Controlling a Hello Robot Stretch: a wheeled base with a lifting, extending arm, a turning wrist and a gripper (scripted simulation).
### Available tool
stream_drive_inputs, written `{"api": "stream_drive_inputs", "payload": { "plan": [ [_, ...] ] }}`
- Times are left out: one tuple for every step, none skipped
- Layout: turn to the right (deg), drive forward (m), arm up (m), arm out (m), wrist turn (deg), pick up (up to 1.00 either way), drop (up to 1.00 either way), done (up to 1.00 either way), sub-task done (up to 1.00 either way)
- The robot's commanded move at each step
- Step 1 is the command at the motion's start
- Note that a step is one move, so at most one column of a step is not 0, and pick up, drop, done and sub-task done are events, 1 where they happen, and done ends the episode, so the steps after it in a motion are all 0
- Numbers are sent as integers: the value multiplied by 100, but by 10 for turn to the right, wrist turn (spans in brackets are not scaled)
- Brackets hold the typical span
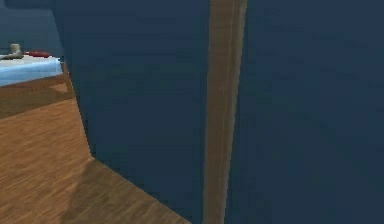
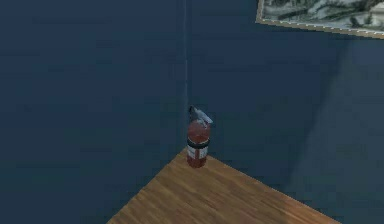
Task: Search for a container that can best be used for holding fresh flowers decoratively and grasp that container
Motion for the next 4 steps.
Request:
{"api": "stream_drive_inputs", "payload": {
  "plan": [
    [-90, 0, 0, 0, 0, 0, 0, 0, 0],
    [0, 20, 0, 0, 0, 0, 0, 0, 0],
    [-360, 0, 0, 0, 0, 0, 0, 0, 0],
    [0, 100, 0, 0, 0, 0, 0, 0, 0]
  ]
}}
